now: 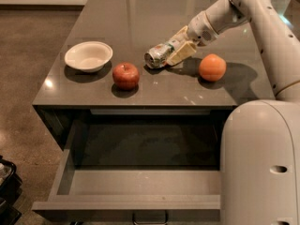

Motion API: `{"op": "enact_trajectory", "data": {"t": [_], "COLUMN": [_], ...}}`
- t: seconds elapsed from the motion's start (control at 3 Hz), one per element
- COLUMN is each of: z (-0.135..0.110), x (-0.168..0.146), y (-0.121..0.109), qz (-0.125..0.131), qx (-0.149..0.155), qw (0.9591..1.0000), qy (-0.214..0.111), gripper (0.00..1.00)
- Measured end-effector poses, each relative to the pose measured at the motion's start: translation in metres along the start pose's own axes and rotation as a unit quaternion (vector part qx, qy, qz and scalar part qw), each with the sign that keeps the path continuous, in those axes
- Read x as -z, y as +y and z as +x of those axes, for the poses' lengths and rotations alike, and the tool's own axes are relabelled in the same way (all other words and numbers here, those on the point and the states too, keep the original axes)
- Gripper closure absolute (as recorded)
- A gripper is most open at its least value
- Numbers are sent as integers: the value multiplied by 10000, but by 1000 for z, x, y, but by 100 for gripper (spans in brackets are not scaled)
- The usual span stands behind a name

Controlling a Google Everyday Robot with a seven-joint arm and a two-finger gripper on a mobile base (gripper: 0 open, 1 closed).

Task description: Place 7up can into top drawer

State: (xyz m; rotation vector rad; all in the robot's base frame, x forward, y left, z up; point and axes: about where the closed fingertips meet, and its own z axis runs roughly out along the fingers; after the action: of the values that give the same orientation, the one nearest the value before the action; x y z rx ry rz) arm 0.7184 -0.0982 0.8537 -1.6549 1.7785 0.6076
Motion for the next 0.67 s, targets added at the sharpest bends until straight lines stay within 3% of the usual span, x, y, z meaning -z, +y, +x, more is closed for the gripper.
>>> {"op": "enact_trajectory", "data": {"t": [0.67], "z": [0], "x": [0], "y": [0], "qz": [2], "qx": [1], "qw": [10000], "qy": [0], "gripper": [100]}}
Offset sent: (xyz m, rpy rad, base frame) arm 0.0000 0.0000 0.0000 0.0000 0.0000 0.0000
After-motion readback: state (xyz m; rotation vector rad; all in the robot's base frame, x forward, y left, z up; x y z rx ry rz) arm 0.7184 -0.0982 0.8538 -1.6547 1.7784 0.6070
